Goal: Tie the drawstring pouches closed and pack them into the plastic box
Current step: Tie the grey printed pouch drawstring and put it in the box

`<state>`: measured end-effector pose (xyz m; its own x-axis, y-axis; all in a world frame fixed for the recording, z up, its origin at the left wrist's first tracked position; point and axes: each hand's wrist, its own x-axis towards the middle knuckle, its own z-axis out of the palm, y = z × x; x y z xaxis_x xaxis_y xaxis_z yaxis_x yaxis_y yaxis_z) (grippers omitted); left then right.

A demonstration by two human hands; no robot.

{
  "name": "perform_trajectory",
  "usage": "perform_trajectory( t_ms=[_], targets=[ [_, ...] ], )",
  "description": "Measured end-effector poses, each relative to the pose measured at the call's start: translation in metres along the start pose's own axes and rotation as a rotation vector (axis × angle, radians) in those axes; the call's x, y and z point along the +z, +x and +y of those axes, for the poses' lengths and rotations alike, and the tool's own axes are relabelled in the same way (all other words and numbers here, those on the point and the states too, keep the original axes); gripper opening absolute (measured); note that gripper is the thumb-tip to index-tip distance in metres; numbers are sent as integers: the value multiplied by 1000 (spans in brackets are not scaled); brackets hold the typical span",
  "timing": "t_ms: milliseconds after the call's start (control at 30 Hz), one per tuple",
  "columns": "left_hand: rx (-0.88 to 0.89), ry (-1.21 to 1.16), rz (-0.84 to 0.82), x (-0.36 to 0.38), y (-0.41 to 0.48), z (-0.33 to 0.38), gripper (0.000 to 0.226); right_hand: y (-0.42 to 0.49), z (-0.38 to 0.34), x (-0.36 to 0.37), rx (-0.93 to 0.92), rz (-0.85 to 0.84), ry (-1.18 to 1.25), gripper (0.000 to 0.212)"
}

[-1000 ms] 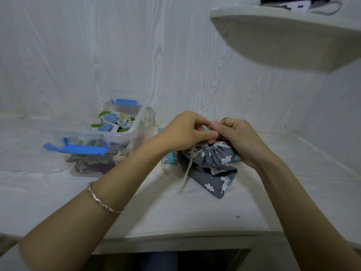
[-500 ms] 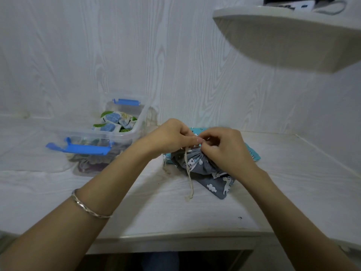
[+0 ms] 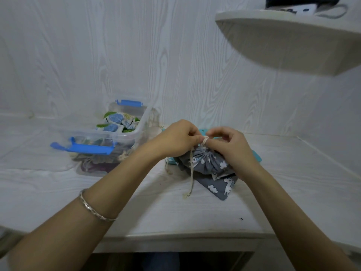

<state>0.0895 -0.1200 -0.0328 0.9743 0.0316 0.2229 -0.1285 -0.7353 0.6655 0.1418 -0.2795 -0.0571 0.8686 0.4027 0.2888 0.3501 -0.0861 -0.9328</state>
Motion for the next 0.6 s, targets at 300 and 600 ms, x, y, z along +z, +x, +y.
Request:
perform_trajectory(
  t_ms=[300,600],
  targets=[
    [-103,-265,20,4,1,-3,29,-10,5,1,-385,100,-360,4],
    [-47,-214,-19,-2,-2,-10,6,7,7,-7,280,46,117,17]
  ],
)
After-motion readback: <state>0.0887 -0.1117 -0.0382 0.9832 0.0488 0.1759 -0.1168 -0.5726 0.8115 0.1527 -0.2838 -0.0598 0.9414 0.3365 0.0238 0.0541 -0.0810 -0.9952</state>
